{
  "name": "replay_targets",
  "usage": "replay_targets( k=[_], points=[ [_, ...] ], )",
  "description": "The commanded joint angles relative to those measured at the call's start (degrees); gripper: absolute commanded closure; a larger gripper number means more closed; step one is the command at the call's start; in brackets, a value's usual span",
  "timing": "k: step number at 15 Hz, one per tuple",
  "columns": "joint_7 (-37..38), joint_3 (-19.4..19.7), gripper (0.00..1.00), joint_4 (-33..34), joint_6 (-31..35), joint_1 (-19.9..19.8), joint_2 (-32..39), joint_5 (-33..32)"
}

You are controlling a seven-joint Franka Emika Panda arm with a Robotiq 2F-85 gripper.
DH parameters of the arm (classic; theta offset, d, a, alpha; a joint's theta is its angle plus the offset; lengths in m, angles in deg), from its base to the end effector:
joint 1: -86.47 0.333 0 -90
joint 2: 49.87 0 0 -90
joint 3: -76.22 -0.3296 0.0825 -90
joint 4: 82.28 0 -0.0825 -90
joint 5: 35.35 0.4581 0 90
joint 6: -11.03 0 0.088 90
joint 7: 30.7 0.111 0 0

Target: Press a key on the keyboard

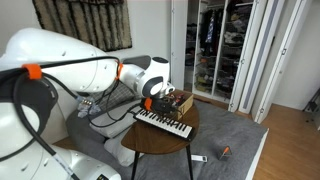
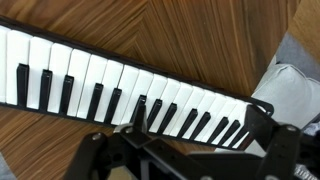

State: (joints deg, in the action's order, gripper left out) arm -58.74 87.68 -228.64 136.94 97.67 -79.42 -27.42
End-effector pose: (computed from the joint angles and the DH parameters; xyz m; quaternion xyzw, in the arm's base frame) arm 0.4607 0.0056 0.4282 -0.9687 -0.2115 -0.0960 0.0877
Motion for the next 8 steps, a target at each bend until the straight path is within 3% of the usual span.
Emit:
replay_targets(
  k=[1,5,6,7,8],
  points=[
    [-0.1,-0.6,0.00,-0.7,0.7,-1.6,0.0,2.8],
    [1.4,-0.8,0.00,-1.3,2.8,-2.4,0.5,4.6],
    [1.5,-0.9,0.05,-1.3,3.2,-2.4,0.6,5.0],
    [1.3,-0.9,0.26,-1.3,3.9,-2.3,0.7,5.6],
    [1.2,-1.0,0.29,-1.4,4.4,-2.2,0.9,5.8]
  ],
)
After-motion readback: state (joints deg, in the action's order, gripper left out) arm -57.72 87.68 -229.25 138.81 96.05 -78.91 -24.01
